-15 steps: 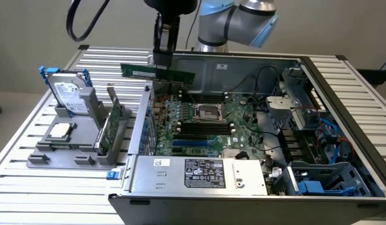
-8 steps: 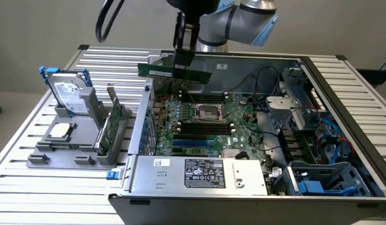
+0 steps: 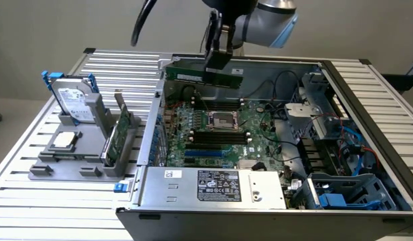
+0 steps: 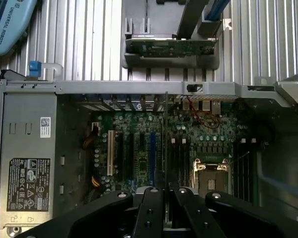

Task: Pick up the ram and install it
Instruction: 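Pick up the ram and move it above insertion slot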

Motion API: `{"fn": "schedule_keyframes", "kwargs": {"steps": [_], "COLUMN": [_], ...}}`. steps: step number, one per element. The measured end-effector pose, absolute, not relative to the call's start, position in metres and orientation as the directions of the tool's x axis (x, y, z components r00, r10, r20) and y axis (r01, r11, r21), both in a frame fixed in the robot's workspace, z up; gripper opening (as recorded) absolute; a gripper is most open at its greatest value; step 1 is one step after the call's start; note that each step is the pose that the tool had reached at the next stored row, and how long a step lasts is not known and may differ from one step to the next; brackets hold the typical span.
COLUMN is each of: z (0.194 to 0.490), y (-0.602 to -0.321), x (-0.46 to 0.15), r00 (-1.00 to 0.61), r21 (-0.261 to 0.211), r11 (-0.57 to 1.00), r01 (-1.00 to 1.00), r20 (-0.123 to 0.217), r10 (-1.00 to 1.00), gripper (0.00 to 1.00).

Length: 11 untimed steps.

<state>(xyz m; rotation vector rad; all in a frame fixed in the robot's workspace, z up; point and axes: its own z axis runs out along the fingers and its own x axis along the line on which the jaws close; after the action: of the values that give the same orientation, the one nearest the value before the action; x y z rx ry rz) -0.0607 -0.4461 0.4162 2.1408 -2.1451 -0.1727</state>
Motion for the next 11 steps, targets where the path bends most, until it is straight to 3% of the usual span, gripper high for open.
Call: {"fn": "schedule_keyframes", "kwargs": {"steps": [11], "z": [0.405], "y": [-0.437], "x": [-0.051], "r00": [0.008], "r21": [0.144], "r11": [-0.009], "r01": [-0.990], "r20": [-0.006], "r10": [-1.000], "gripper": [0.14]}}
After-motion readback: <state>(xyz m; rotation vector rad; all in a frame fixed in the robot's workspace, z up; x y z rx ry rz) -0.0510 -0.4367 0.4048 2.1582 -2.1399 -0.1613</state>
